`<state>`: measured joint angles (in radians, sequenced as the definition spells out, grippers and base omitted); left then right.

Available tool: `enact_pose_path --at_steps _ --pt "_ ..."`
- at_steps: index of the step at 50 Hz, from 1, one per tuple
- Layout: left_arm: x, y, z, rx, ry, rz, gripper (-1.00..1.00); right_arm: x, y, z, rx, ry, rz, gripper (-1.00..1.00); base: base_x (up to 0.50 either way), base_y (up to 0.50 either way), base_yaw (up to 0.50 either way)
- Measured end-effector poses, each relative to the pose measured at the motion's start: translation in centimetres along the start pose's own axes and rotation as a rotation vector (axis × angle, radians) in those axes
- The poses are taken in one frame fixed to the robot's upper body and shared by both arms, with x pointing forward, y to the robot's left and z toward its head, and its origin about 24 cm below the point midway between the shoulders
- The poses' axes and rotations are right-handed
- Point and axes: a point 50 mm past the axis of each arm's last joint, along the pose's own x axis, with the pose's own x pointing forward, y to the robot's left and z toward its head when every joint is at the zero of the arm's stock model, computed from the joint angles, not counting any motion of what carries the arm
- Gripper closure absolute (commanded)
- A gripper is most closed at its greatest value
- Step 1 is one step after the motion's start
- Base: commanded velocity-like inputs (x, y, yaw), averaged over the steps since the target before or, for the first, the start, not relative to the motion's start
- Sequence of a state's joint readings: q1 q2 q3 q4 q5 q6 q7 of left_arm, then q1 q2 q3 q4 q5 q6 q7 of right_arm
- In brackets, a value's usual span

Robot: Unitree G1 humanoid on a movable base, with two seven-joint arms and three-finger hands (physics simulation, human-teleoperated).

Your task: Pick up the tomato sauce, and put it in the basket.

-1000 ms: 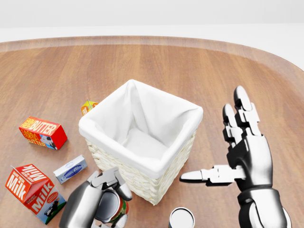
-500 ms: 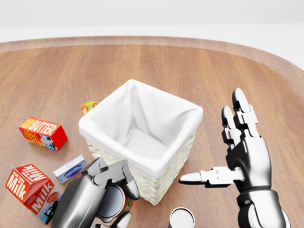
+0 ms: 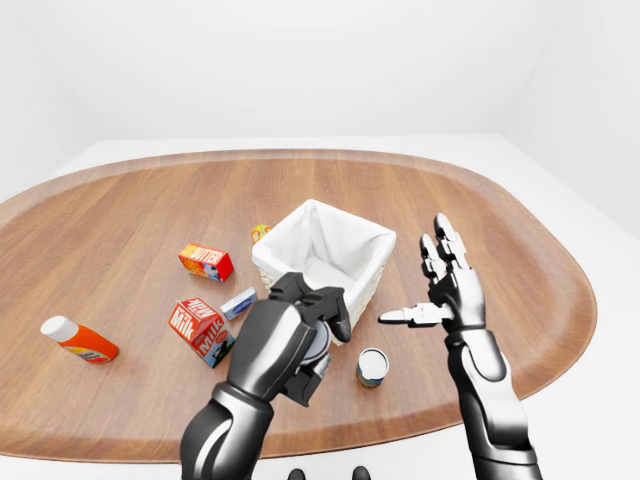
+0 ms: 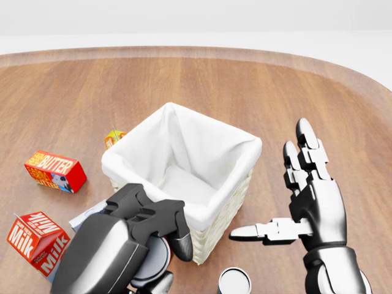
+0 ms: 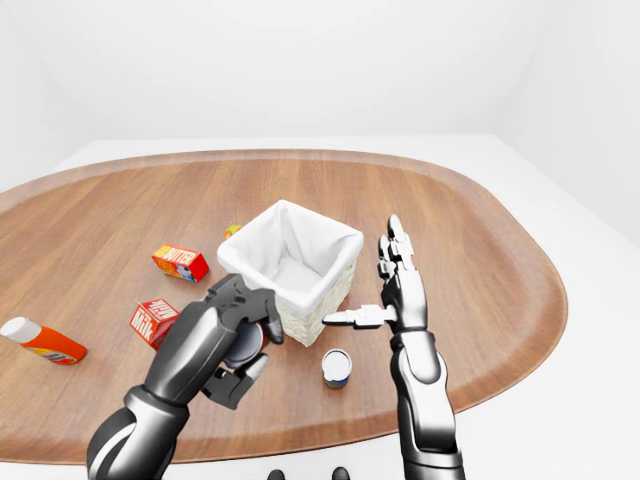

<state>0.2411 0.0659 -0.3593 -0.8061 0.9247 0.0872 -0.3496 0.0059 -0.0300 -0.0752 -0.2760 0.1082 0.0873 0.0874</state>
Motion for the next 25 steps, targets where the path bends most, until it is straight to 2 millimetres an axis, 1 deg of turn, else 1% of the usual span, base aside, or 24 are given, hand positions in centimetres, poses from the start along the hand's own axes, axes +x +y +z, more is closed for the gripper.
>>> enact_pose_path --at_steps 13,25 --pt "0.2 1.6 1.4 0.126 -0.02 -0.013 1.0 -0.1 0.0 -0.2 -0.002 0.007 0.001 -1.0 0.0 0.0 0.0" --pt "1.2 2.8 1.5 0.215 0.009 -0.023 1.0 0.0 0.0 -0.3 -0.003 0.012 0.001 -1.0 0.0 0.0 0.0"
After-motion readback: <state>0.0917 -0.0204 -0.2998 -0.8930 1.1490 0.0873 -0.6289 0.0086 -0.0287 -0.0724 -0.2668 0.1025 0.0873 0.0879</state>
